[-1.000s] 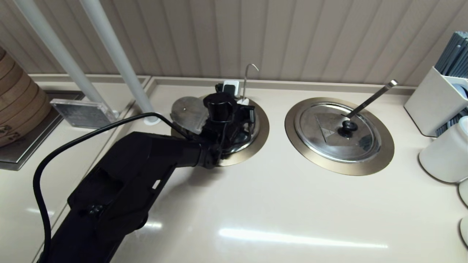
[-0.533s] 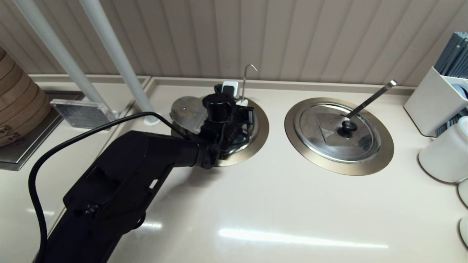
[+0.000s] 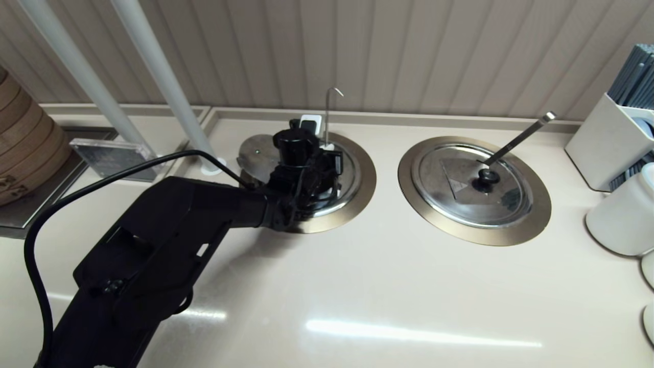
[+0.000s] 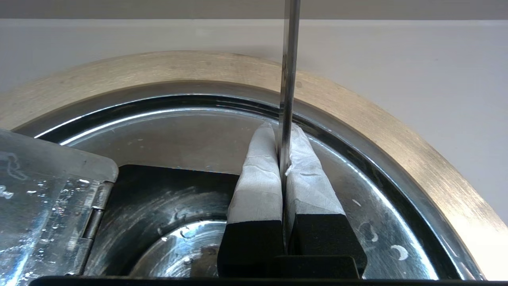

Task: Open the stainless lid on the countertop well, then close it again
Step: Stir with a spoon

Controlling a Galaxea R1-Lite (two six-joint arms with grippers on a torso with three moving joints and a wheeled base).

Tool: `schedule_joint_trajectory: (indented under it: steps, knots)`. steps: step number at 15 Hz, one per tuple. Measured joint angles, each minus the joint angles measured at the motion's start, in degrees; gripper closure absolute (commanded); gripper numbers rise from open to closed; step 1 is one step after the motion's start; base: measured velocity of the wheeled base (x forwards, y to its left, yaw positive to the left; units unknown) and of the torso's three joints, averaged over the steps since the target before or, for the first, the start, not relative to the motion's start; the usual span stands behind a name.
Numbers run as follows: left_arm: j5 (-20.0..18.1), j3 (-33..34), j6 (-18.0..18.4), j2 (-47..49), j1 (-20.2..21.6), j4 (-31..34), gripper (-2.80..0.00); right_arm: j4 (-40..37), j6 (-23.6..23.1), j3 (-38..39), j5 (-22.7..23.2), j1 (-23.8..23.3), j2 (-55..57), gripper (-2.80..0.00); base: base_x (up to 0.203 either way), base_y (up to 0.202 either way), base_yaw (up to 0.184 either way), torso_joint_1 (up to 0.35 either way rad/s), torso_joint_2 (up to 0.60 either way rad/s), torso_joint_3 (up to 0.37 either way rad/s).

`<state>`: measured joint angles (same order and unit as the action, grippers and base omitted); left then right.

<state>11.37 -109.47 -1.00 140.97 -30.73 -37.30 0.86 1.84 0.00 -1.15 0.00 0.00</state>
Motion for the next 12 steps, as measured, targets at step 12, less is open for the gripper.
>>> schedule_joint_trajectory:
  steps: [12]
  knots:
    - [0.57, 3.75, -7.82, -8.08, 1.19, 1.3, 0.0, -0.01, 0.0, 0.0, 0.0, 0.0, 0.0, 0.0, 0.0, 0.0, 0.0, 0.0, 0.0, 0.0]
